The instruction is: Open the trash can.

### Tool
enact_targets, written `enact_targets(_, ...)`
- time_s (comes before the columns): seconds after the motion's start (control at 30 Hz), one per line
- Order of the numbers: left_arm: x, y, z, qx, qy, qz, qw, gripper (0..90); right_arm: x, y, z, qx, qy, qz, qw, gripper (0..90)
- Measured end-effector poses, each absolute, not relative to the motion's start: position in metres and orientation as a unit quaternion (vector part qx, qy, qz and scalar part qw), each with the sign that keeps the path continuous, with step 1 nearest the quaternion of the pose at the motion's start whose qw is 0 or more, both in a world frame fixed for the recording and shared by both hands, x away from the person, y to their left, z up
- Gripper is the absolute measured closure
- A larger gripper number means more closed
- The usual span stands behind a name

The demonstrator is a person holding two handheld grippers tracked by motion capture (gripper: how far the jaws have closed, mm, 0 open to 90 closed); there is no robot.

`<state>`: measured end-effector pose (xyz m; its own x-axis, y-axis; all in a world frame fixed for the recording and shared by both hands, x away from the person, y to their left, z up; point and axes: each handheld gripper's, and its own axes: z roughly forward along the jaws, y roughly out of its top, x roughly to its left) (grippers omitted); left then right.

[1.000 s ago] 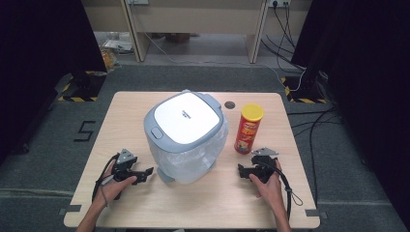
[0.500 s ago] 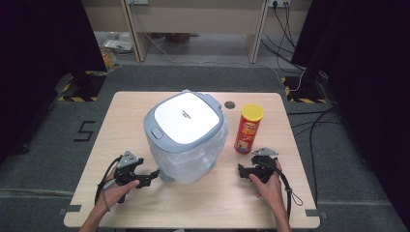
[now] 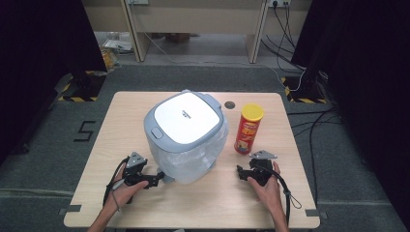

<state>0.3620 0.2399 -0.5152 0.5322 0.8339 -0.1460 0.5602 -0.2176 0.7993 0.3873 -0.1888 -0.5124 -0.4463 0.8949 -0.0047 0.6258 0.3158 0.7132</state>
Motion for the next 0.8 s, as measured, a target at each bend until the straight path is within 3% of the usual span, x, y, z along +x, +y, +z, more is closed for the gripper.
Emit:
enact_targets(0.07, 0.362, 0.24, -0.516, 0.762, 0.458, 0.156, 0.429, 6.7, 0.381, -0.182, -0.508, 0.473, 0.789, 0.332, 0.21, 15.4)
enact_targets(0.8, 0.362, 0.238, -0.514, 0.768, 0.457, 0.166, 0.417, 4.8, 0.361, -0.118, -0.479, 0.407, 0.775, 0.446, 0.187, 18.5)
